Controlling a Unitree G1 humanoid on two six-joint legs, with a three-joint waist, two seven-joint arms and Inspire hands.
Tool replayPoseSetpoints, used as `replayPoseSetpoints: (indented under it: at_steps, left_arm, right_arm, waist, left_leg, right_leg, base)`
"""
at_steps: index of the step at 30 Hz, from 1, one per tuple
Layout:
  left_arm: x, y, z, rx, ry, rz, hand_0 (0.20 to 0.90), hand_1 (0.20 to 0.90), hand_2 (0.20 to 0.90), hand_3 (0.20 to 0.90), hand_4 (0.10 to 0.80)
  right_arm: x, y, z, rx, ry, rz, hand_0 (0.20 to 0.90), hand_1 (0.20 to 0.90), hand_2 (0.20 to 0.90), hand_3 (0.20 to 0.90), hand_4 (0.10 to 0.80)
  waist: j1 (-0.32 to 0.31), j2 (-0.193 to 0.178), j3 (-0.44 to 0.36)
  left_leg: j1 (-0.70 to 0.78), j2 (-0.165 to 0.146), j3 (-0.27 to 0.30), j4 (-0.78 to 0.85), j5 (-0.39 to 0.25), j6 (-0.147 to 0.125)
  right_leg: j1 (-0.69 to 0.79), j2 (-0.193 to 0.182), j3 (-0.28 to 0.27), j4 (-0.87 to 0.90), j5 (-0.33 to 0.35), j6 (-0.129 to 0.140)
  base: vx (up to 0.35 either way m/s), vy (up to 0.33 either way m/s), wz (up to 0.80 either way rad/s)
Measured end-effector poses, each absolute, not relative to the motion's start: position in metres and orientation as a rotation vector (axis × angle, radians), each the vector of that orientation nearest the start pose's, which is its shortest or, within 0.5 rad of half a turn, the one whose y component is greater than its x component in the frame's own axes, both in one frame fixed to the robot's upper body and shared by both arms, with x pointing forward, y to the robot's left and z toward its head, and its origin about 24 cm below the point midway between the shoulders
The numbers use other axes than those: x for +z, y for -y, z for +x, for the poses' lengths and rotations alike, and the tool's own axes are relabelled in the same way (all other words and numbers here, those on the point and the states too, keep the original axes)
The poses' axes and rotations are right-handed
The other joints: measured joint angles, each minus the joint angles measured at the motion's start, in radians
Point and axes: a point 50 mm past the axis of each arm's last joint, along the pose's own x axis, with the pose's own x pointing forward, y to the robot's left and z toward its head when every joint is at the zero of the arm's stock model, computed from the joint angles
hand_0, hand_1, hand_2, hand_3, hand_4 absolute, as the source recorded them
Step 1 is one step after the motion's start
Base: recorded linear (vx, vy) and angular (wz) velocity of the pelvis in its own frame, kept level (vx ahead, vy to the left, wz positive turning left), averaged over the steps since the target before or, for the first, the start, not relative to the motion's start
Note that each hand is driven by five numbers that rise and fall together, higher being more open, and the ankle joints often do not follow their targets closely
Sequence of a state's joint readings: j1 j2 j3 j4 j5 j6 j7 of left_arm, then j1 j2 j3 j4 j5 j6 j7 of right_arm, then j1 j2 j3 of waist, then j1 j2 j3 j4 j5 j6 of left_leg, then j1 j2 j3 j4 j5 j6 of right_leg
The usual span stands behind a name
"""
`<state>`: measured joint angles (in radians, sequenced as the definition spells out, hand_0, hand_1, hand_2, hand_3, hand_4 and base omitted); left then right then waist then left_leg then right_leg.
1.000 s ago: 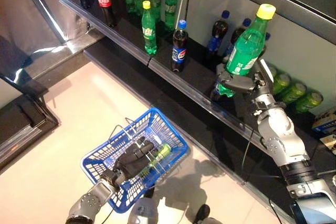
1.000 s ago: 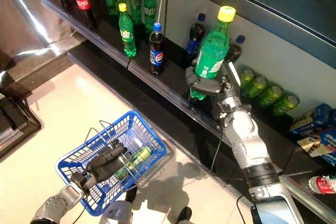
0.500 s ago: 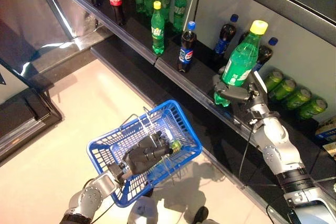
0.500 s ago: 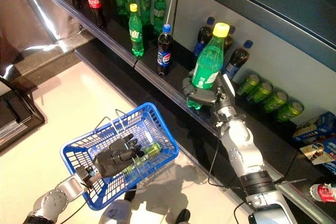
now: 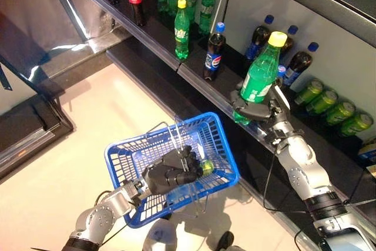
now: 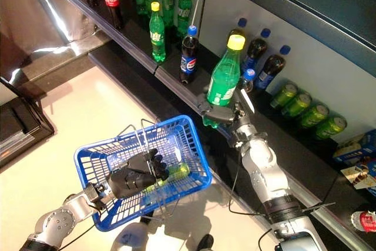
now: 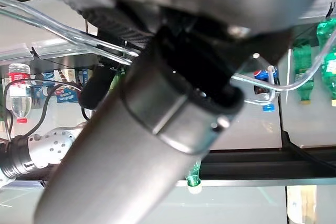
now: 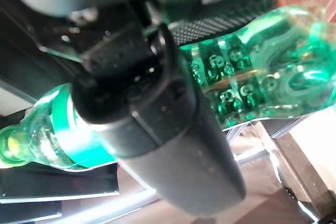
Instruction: Pick up the drink and place into the basket.
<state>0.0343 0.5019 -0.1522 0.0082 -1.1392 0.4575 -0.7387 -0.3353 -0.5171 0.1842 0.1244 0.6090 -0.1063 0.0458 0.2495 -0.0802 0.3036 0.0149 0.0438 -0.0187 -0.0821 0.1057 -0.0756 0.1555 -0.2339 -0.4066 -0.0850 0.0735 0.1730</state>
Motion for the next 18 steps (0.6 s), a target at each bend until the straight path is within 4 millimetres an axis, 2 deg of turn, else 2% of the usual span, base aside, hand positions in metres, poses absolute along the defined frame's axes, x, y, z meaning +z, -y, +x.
replayPoseSetpoints:
  at_steps: [7, 15, 18]
  left_arm:
    - [0.050, -0.152, 0.210, -1.054, -0.316, -0.766, 0.300, 0.300, 0.300, 0.200, 0.100]
    - [0.074, -0.133, 0.211, -1.222, -0.243, -0.721, 0.300, 0.300, 0.300, 0.200, 0.100]
    - [0.078, -0.126, 0.213, -1.266, -0.235, -0.706, 0.300, 0.300, 0.300, 0.200, 0.100]
  right_arm:
    - [0.120, 0.188, 0.309, 0.249, 0.214, 0.059, 0.300, 0.300, 0.300, 0.200, 0.100]
    - [0.105, 0.166, 0.304, 0.357, 0.158, 0.025, 0.300, 0.300, 0.300, 0.200, 0.100]
    - [0.099, 0.164, 0.300, 0.371, 0.143, 0.036, 0.300, 0.300, 0.300, 0.200, 0.100]
  waist:
    - [0.007, 0.000, 0.000]
    - [0.019, 0.006, -0.002]
    - [0.018, 0.008, -0.003]
  left_leg:
    - [0.000, -0.003, -0.001, 0.000, 0.001, 0.001]
    - [0.000, -0.007, -0.006, 0.000, 0.002, 0.002]
    - [0.000, -0.014, -0.018, 0.000, 0.003, 0.004]
  right_leg:
    - [0.001, -0.002, 0.000, 0.000, 0.000, 0.000]
    - [0.004, -0.005, -0.001, 0.000, -0.002, 0.003]
    - [0.012, -0.011, 0.000, 0.000, -0.007, 0.010]
  base:
    - [0.000, 0.000, 0.00]
    - [-0.001, 0.001, 0.01]
    - [-0.014, 0.012, 0.12]
